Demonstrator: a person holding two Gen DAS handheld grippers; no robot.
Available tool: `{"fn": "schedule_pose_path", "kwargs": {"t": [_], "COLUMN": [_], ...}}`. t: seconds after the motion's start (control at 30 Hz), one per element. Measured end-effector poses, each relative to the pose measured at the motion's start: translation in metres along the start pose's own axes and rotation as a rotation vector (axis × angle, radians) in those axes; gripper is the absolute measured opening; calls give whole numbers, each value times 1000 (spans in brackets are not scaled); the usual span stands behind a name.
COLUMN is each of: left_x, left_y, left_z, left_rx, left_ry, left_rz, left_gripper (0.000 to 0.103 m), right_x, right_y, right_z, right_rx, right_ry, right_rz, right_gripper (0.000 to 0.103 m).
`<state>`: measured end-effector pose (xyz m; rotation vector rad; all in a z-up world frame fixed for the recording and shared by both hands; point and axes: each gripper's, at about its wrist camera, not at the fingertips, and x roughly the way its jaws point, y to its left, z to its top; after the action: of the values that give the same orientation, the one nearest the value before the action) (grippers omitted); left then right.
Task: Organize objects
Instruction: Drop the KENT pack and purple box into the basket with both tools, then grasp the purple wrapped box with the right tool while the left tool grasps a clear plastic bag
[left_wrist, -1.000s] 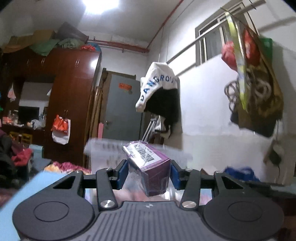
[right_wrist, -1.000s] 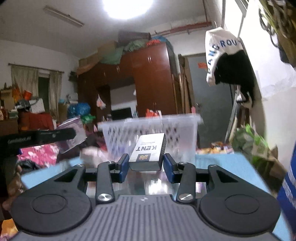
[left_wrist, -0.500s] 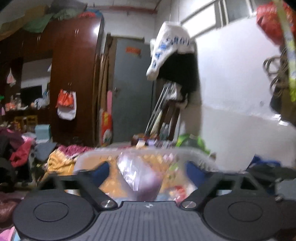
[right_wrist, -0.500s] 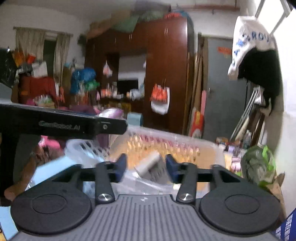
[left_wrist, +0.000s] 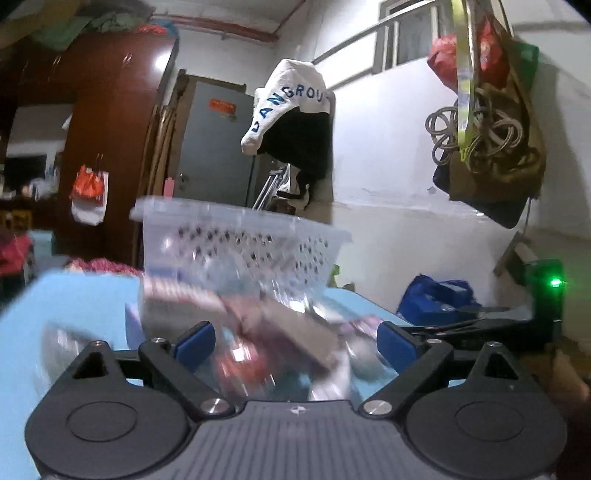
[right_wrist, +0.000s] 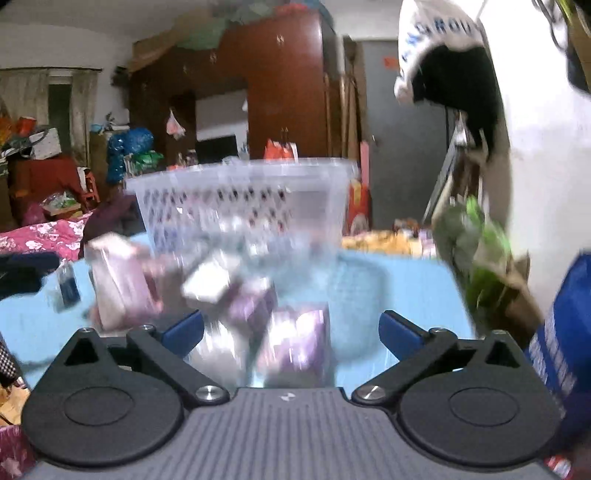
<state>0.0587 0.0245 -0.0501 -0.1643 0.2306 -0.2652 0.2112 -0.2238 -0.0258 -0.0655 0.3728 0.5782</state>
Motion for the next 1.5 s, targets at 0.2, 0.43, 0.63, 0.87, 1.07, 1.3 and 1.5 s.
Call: {"fn": "schedule_pose_path", "kwargs": {"t": [0.2,0.43,0.63,0.87,1.07,1.3,1.5], "left_x": [11,34,37,37,39,47,48], "left_y": [-16,-31,-33,-32,-29,-33,-34], "left_z": [-15,-24,-28,-27,-29,-32,-34], "left_rx": [82,117,131,127,117,133,143], "left_ry": [34,96,109,94,93,100,106], "left_rz": [-6,-18,-5,6,12,28,38], "left_gripper": [96,96,96,96,96,93,33], "right_x": [10,-4,-31,-41,-40,-22,-28], "right_y": [8,7,11,10,1,12,13], "right_z": [-4,-19,-36,-39,-42,-46,-50], "right_rx": [-20,-6,20,41,84,21,-7], "right_ry": [22,5,-36,-76,-83,-45,-67], "right_rz": [3,27,51,27,7,-29,-47], "right_gripper": [69,55,51,57,56,53,46]}}
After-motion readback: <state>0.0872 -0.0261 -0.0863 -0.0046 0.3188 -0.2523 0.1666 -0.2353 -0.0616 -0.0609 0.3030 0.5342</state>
